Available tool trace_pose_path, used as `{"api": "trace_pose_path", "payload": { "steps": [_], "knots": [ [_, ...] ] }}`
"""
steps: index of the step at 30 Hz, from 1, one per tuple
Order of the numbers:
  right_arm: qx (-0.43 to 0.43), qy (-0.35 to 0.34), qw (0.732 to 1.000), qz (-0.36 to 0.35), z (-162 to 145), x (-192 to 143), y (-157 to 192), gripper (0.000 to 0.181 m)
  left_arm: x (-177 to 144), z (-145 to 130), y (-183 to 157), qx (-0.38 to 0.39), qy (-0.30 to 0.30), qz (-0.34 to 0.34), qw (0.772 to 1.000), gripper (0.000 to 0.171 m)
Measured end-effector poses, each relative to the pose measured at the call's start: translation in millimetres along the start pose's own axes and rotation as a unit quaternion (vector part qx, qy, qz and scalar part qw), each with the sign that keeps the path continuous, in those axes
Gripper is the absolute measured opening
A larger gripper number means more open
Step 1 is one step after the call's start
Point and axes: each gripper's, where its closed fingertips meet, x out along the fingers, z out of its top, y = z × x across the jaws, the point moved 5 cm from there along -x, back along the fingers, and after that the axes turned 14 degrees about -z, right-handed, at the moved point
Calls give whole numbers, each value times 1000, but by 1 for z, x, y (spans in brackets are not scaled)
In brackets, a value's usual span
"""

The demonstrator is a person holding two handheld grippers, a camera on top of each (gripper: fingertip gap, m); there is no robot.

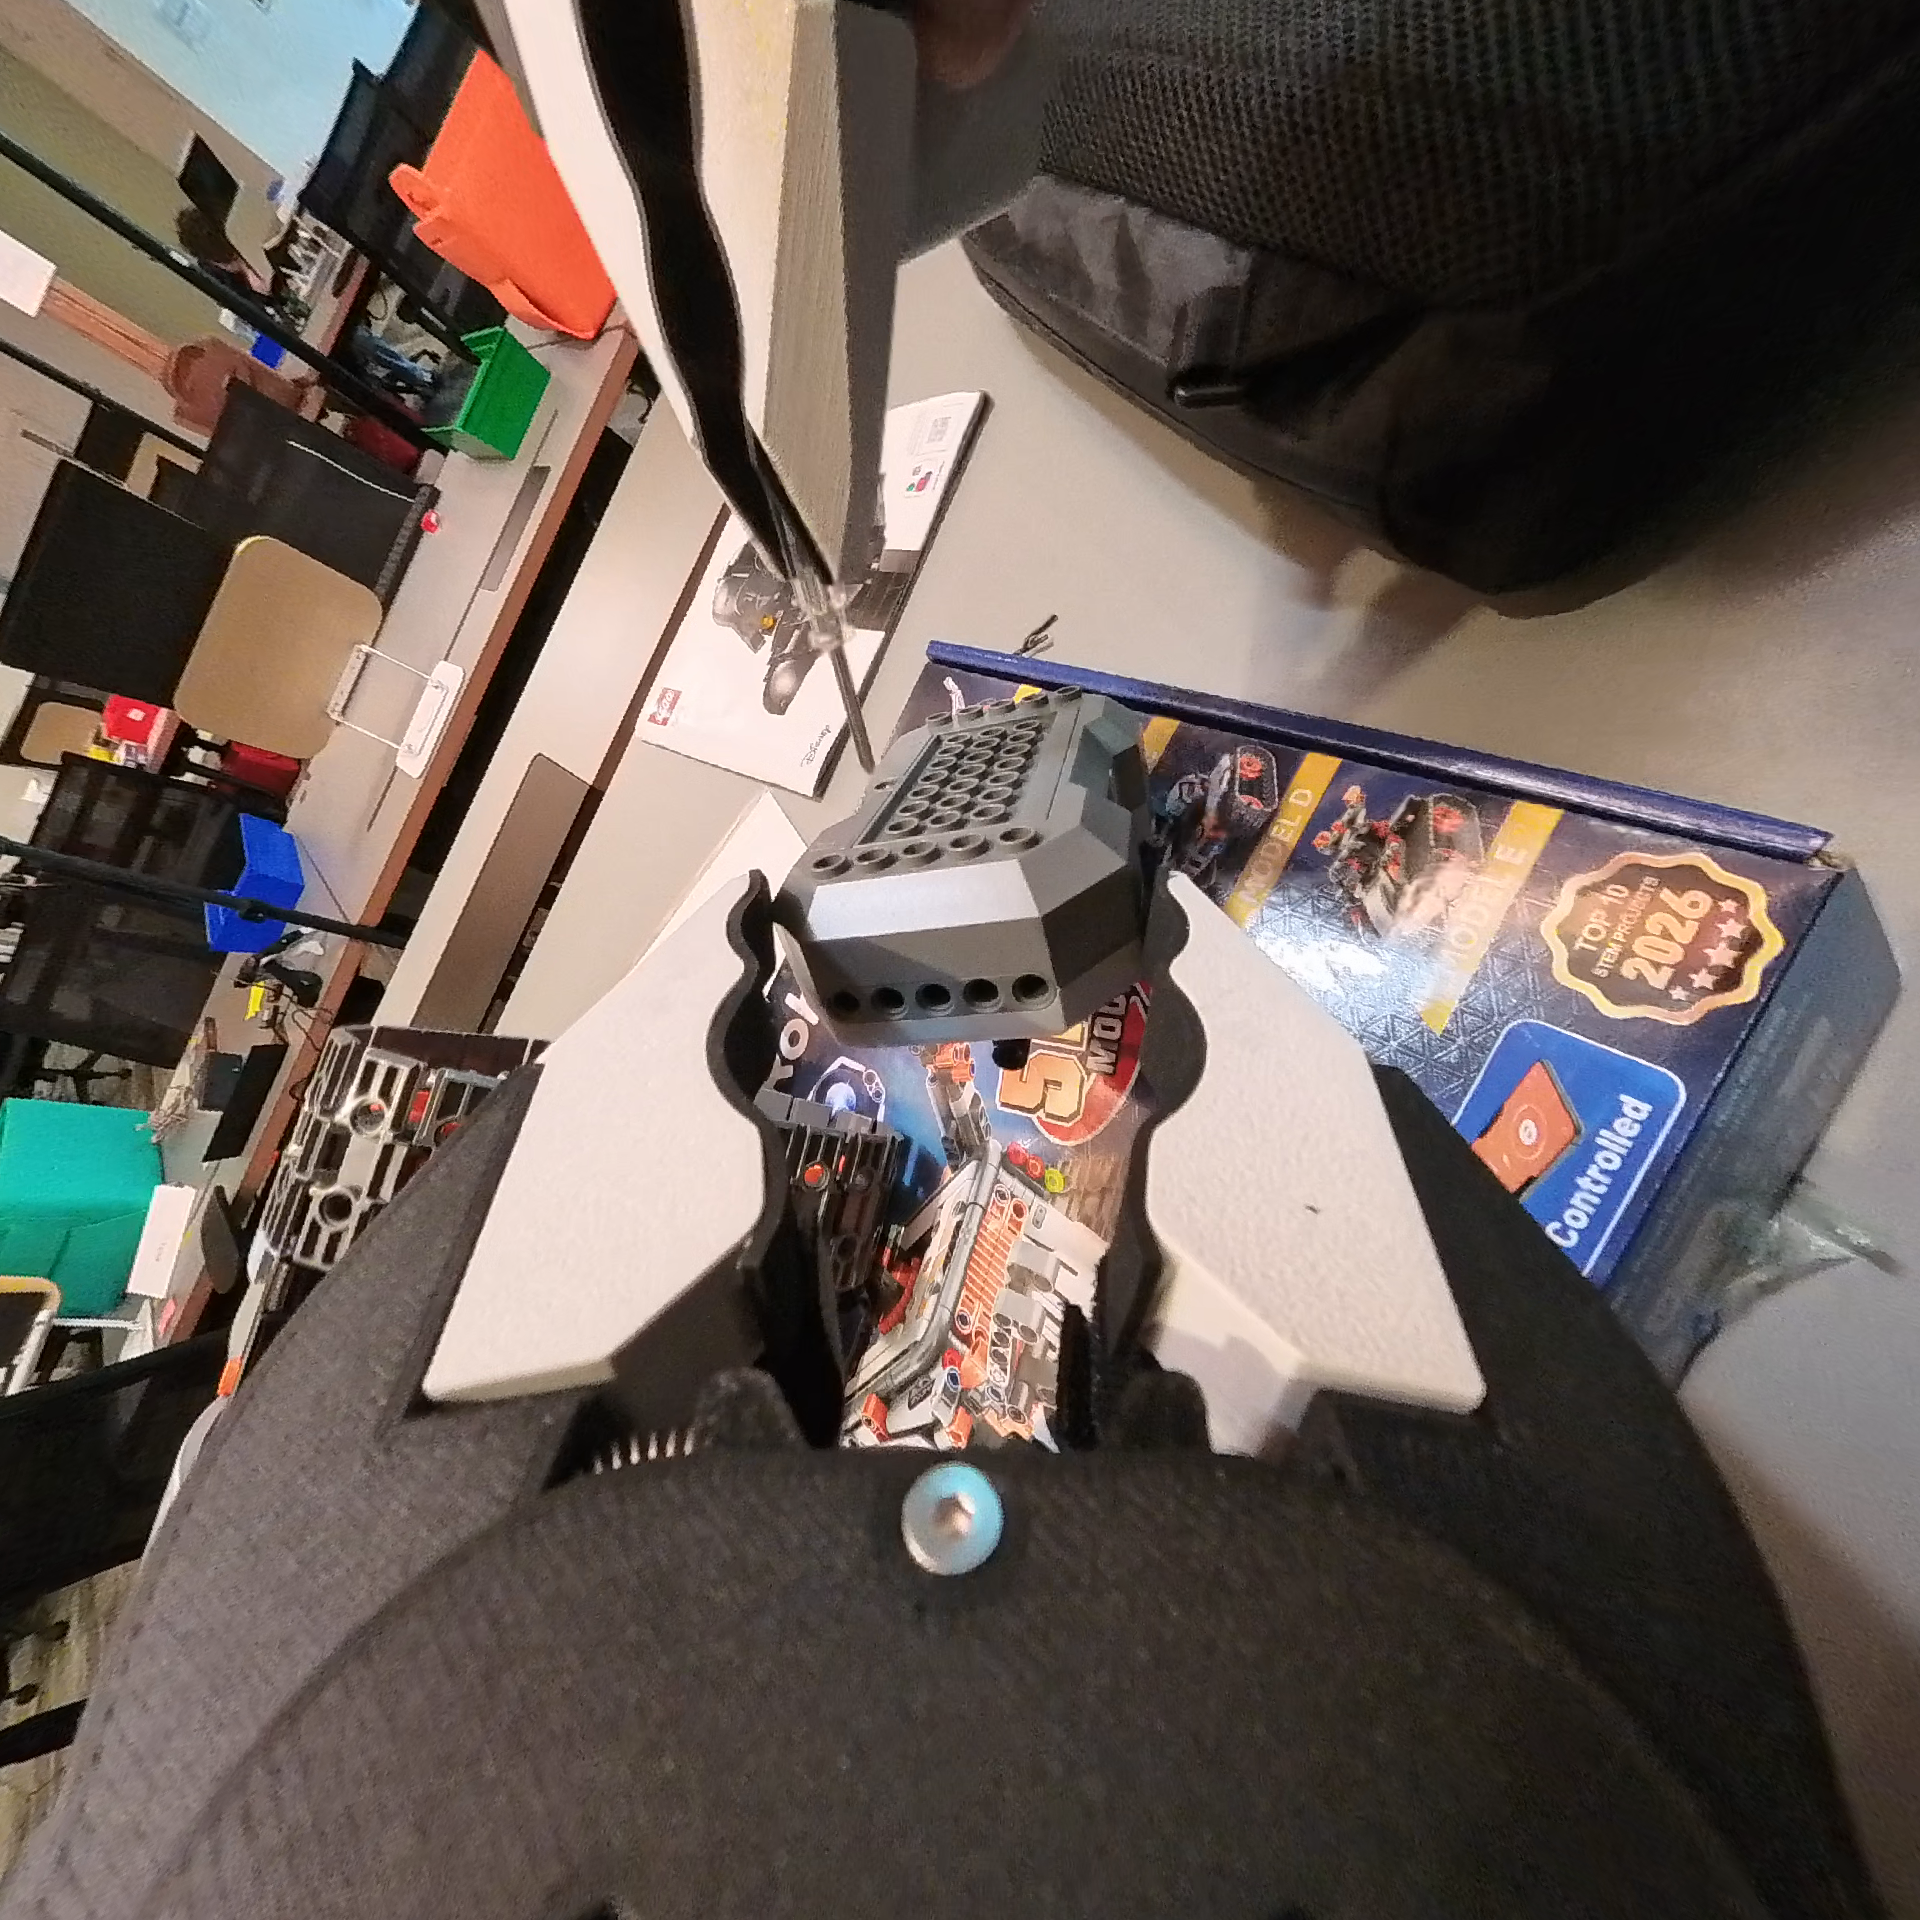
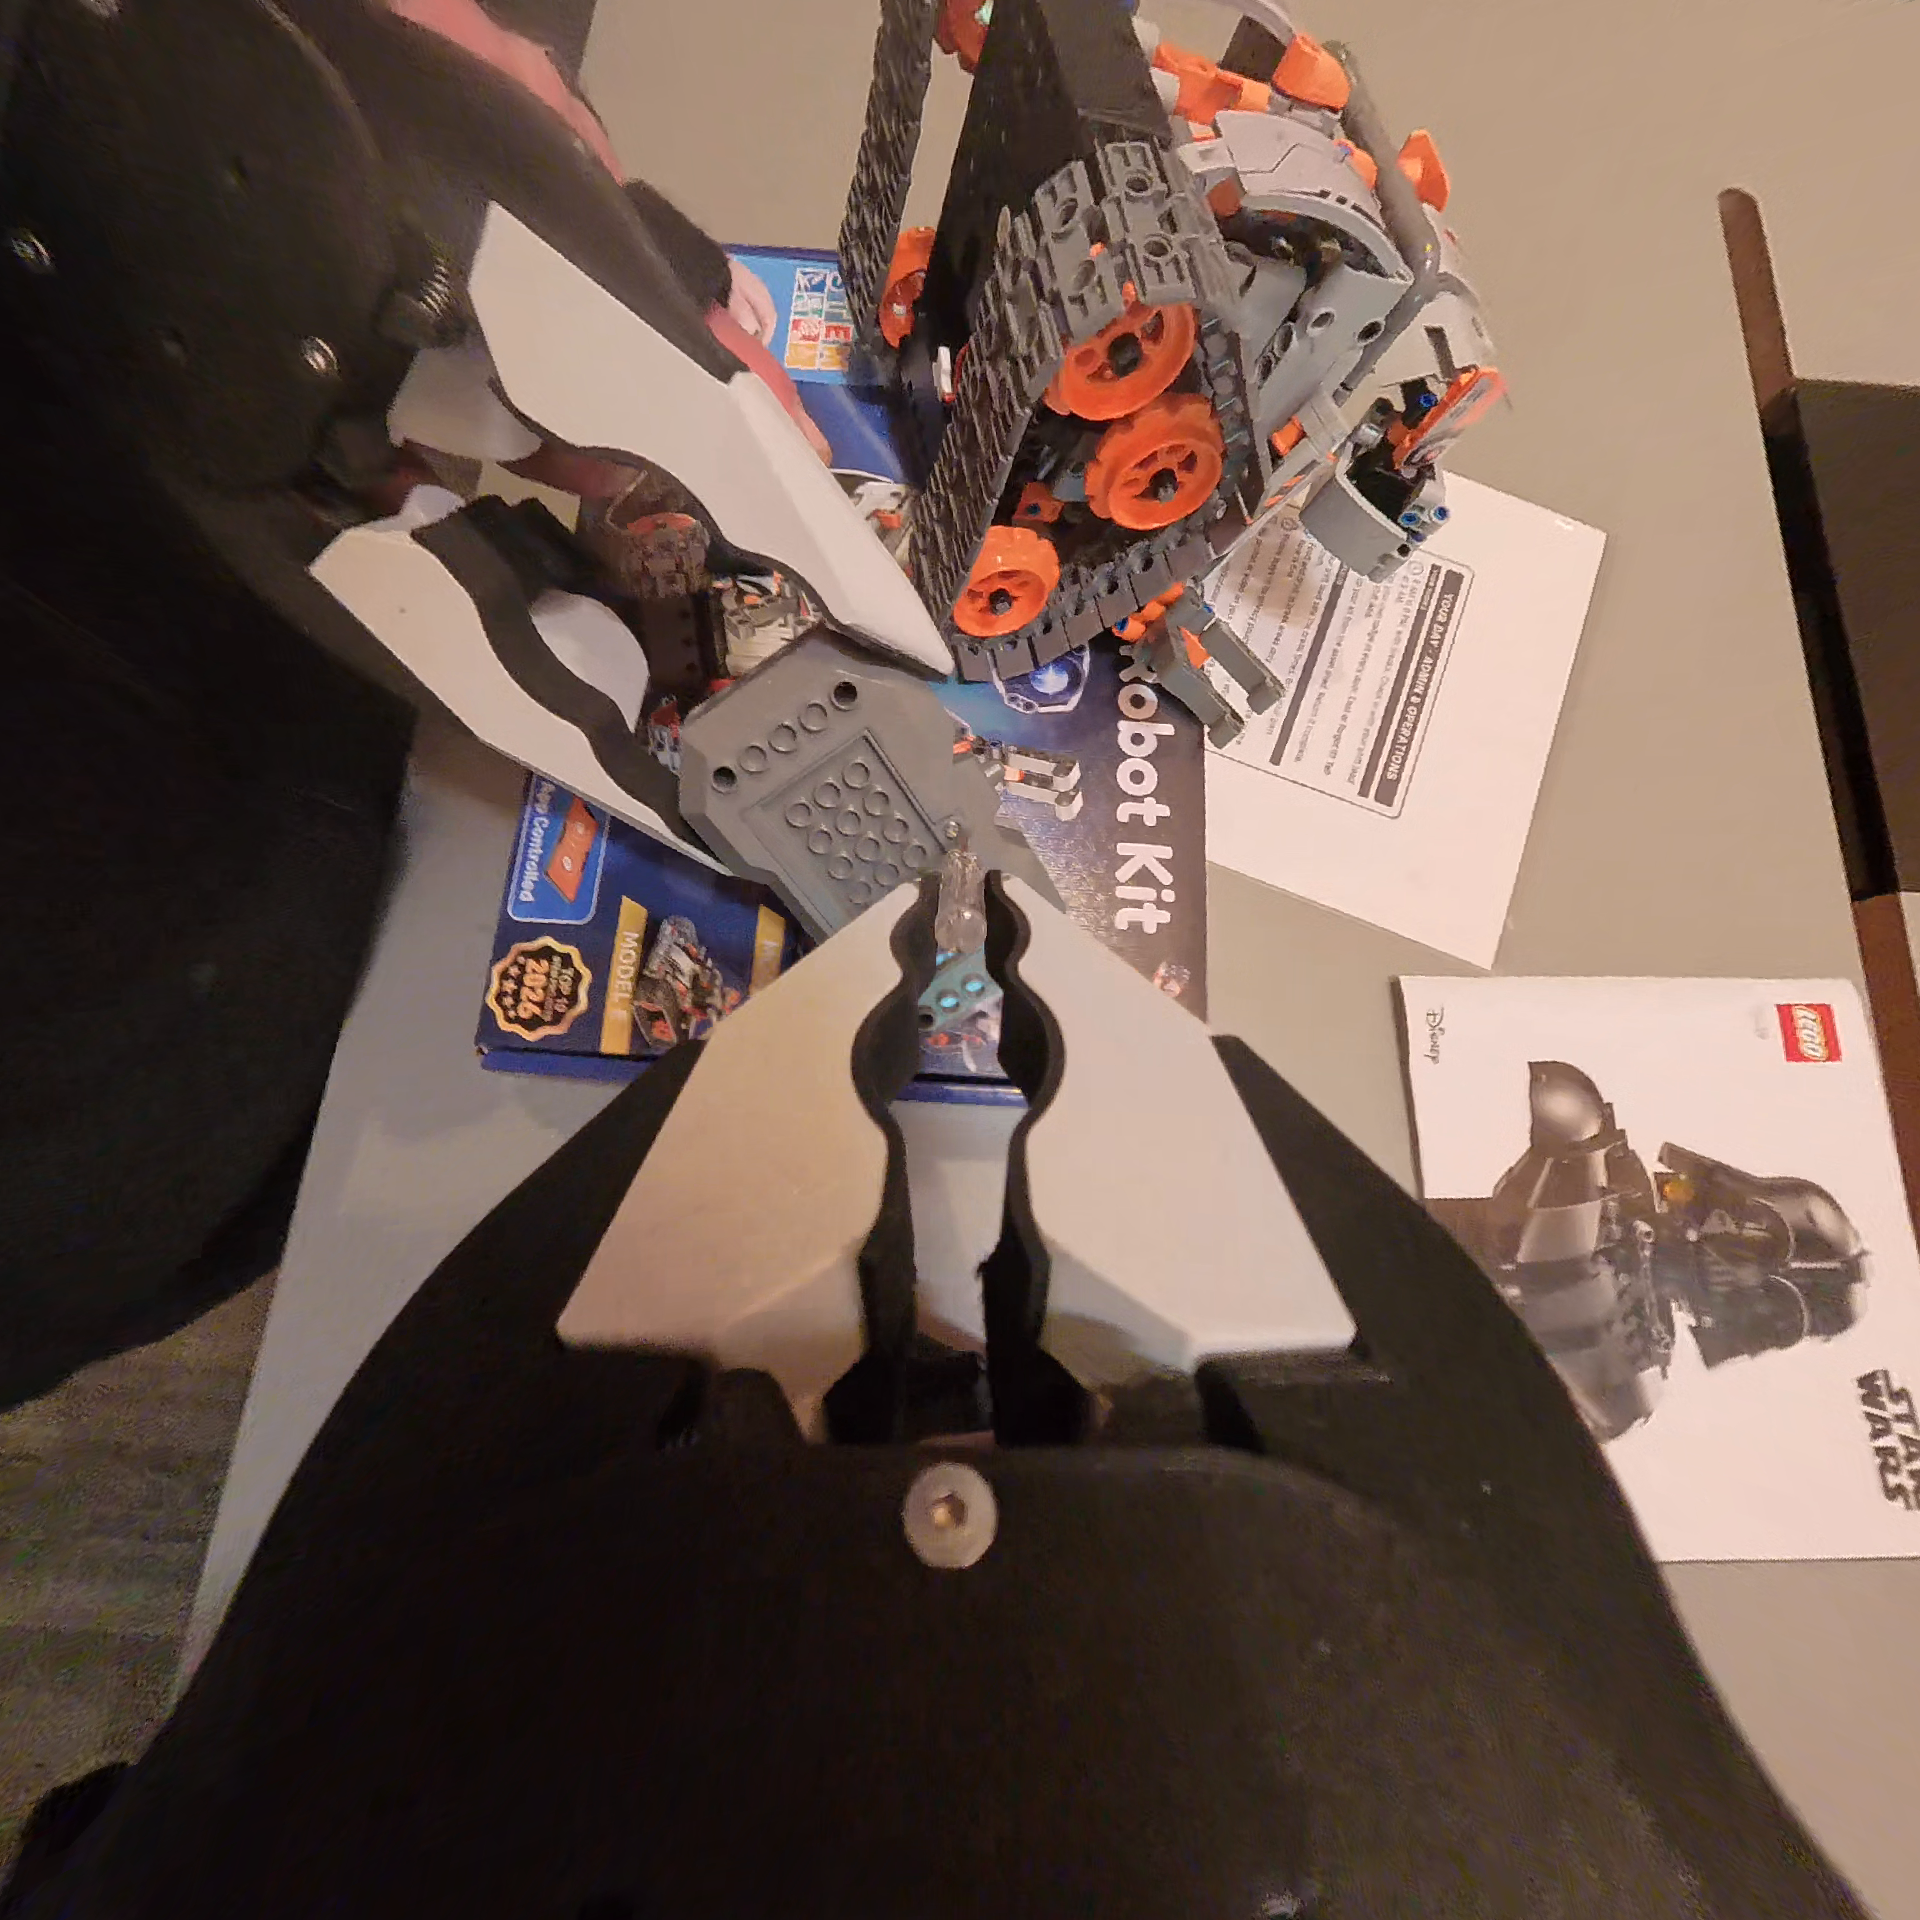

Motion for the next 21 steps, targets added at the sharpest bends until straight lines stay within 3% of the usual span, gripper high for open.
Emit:
{"api": "trace_pose_path", "payload": {
  "steps": [21],
  "knots": [
    [-21,-27,998,55,-6,6,-6,5,1,1,1,-10,1,-2,1000,68]
  ]
}}
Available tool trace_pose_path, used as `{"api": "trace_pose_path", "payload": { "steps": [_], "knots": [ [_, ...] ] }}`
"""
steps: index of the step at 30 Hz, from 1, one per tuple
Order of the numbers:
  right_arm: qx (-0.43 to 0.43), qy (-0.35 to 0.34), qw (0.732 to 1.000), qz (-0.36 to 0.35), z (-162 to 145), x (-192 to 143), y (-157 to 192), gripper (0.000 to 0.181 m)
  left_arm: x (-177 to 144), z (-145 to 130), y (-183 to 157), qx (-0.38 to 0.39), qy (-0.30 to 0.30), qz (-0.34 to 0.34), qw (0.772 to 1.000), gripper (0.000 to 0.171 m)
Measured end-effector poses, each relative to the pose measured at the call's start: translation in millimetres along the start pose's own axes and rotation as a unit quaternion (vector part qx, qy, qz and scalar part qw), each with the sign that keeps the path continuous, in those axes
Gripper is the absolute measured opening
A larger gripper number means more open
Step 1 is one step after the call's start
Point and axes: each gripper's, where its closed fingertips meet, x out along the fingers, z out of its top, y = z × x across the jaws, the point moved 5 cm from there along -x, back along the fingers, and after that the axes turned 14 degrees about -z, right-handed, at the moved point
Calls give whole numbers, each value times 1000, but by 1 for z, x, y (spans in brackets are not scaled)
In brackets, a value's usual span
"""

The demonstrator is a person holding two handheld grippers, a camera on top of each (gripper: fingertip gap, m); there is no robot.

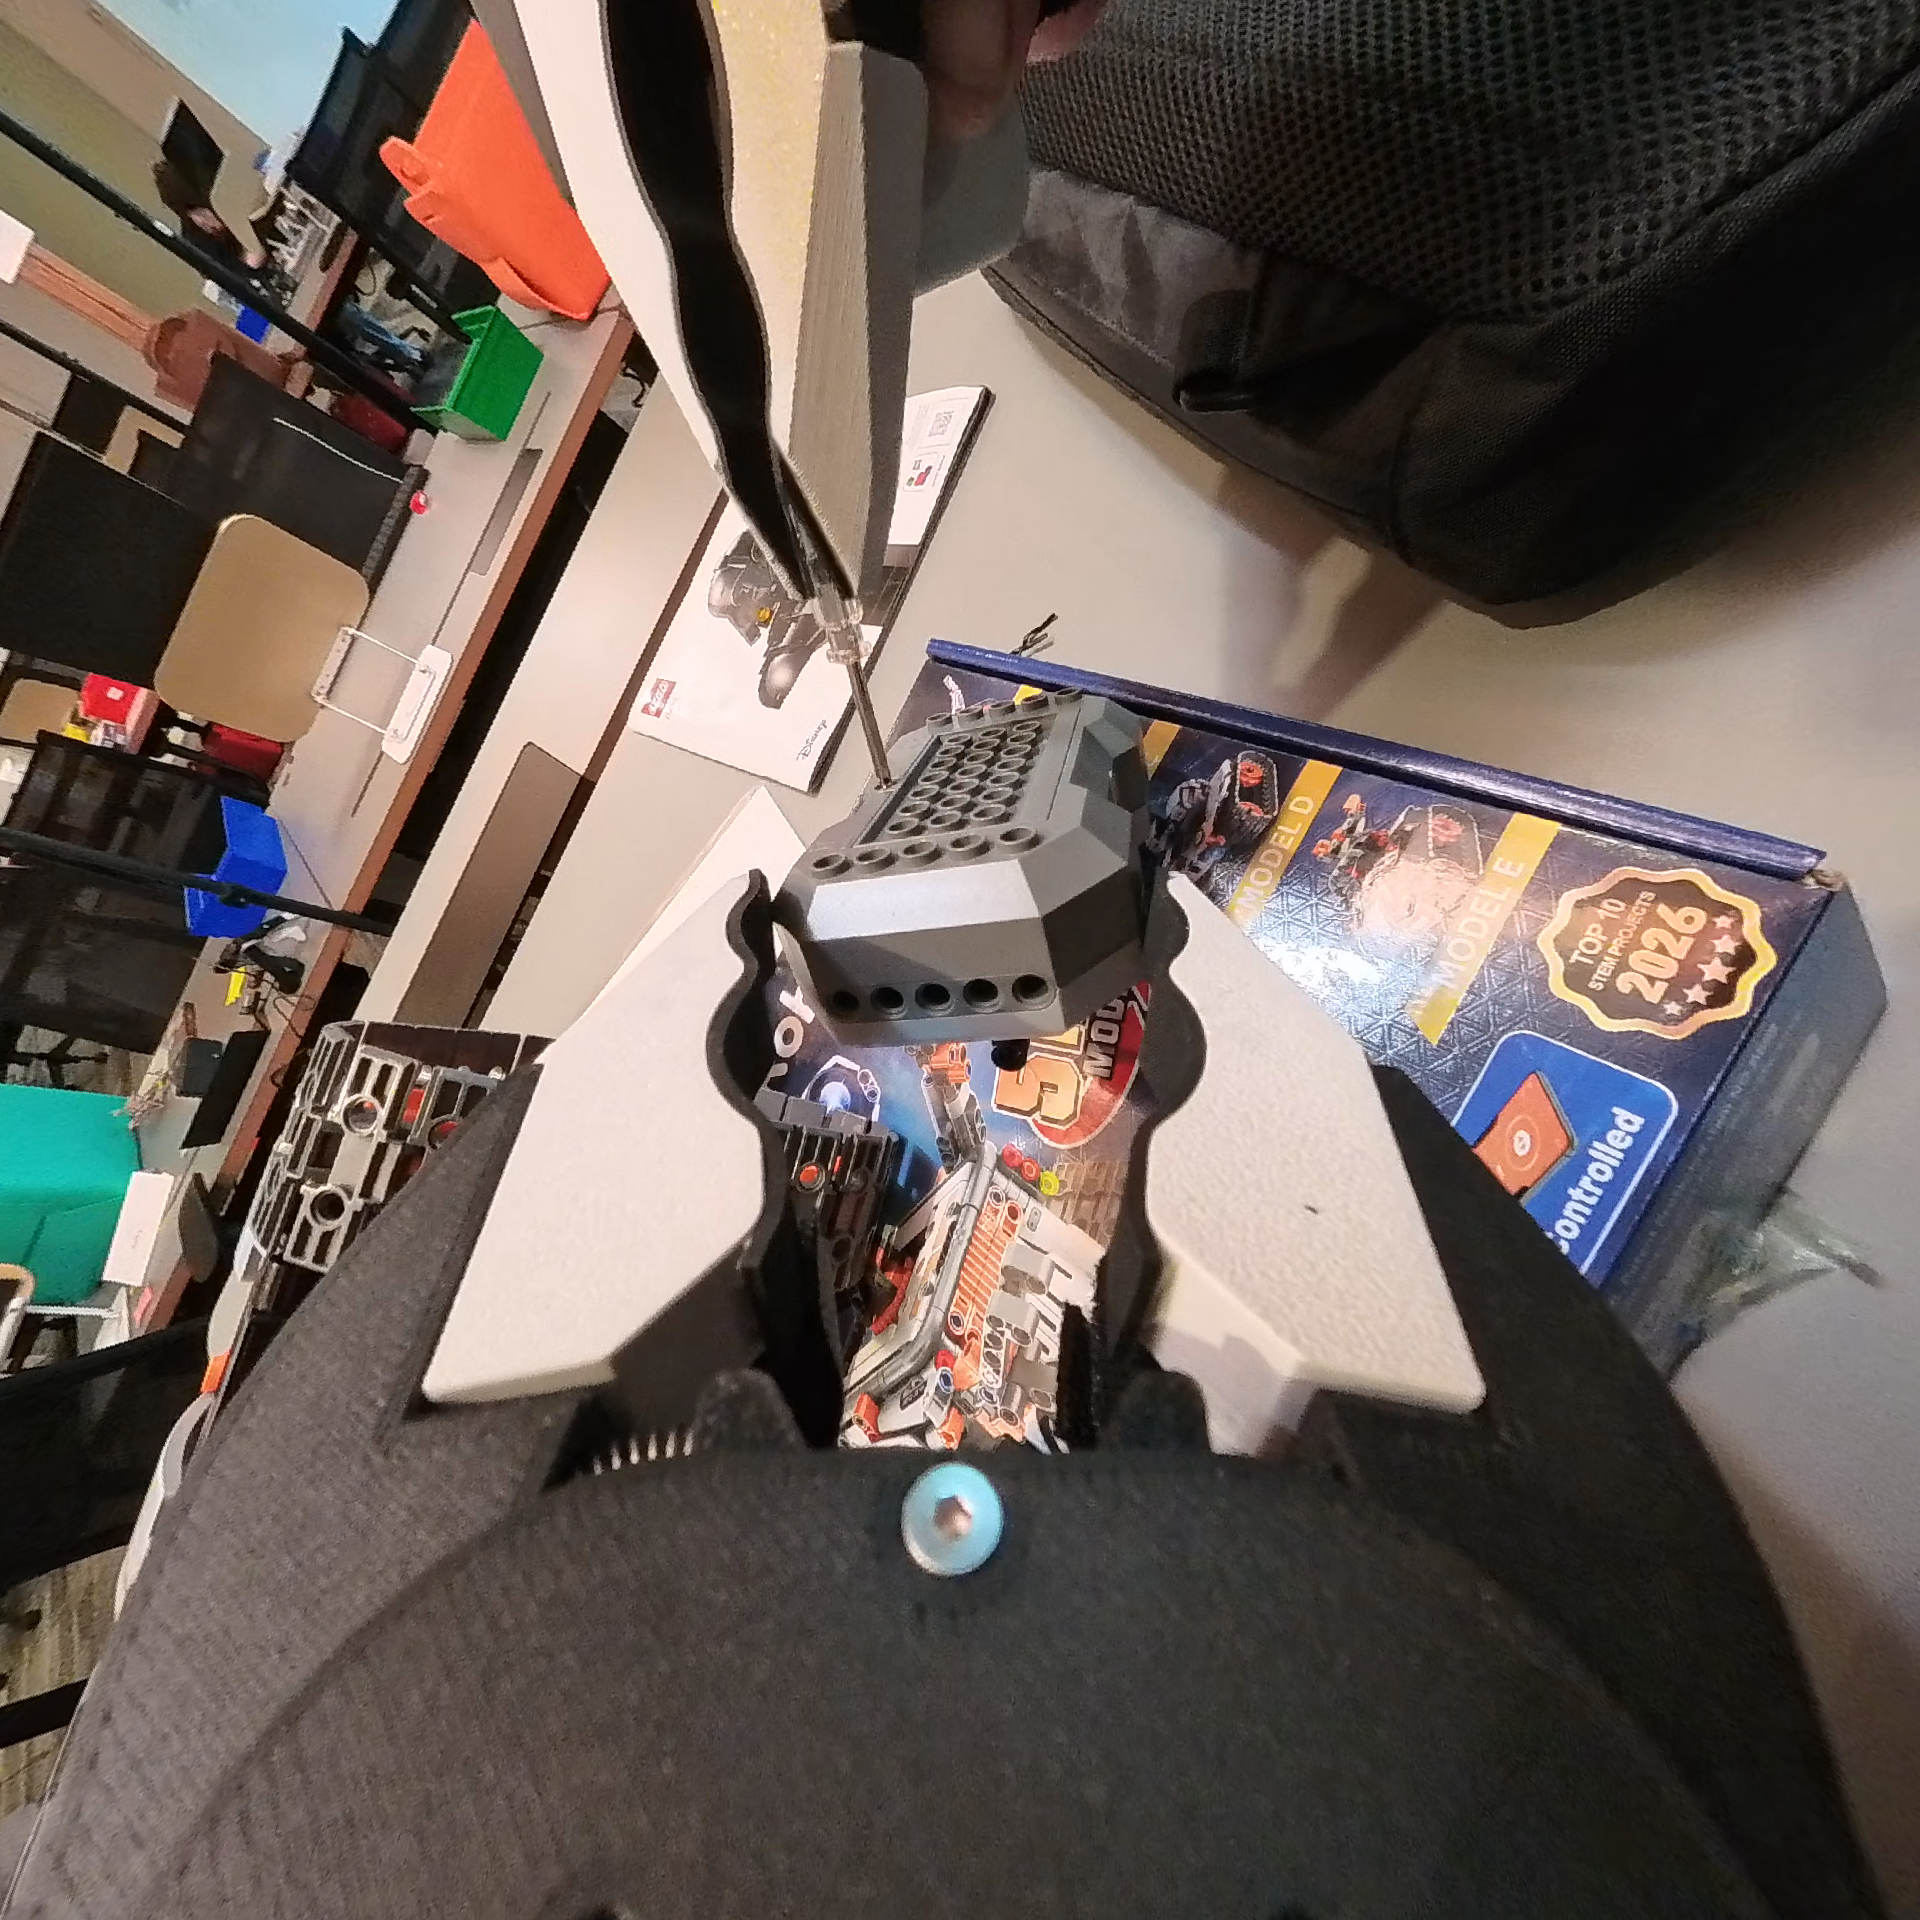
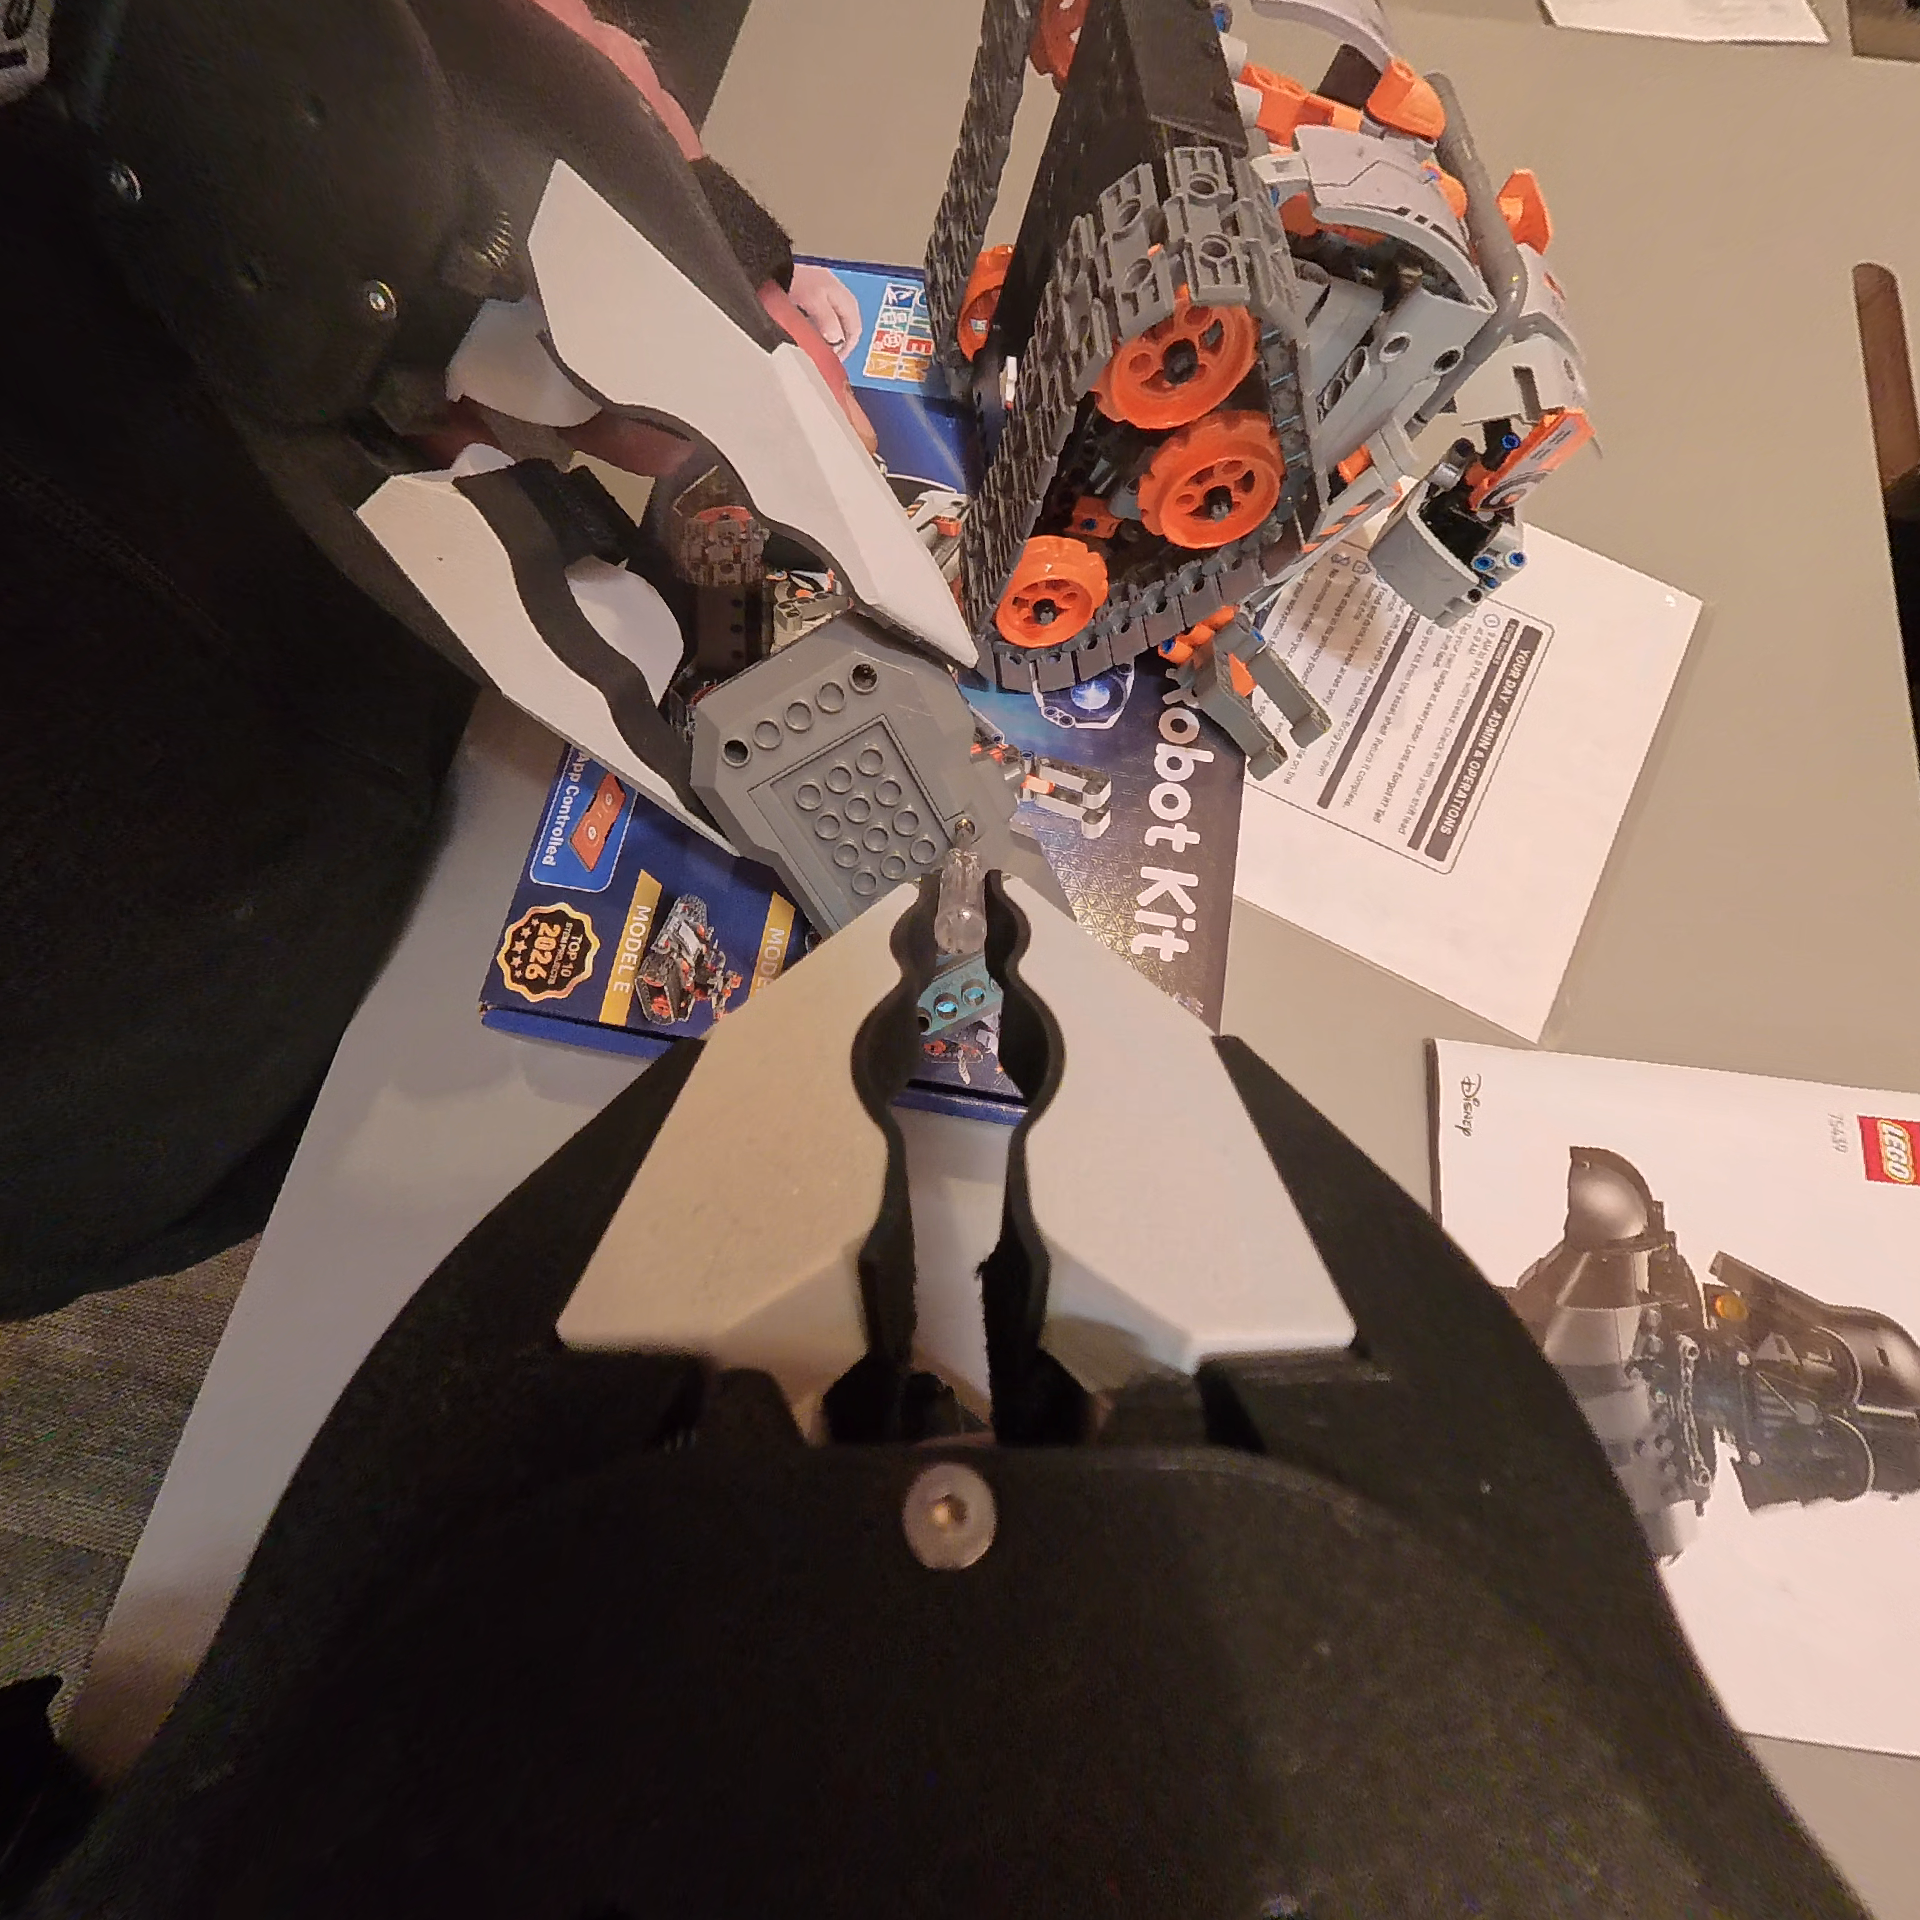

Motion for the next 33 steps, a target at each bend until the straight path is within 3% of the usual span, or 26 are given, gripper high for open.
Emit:
{"api": "trace_pose_path", "payload": {
  "steps": [11,19,23,33],
  "knots": [
    [-16,9,999,40,2,4,-6,5,1,-1,0,-7,-2,0,1000,69],
    [155,54,986,35,1,5,-7,6,1,-2,-1,-4,-2,1,1000,68],
    [261,69,963,6,1,4,-4,5,0,-2,-1,-3,-3,5,1000,68],
    [407,48,908,-83,-4,0,14,5,1,-1,-3,7,-12,12,1000,68]
  ]
}}
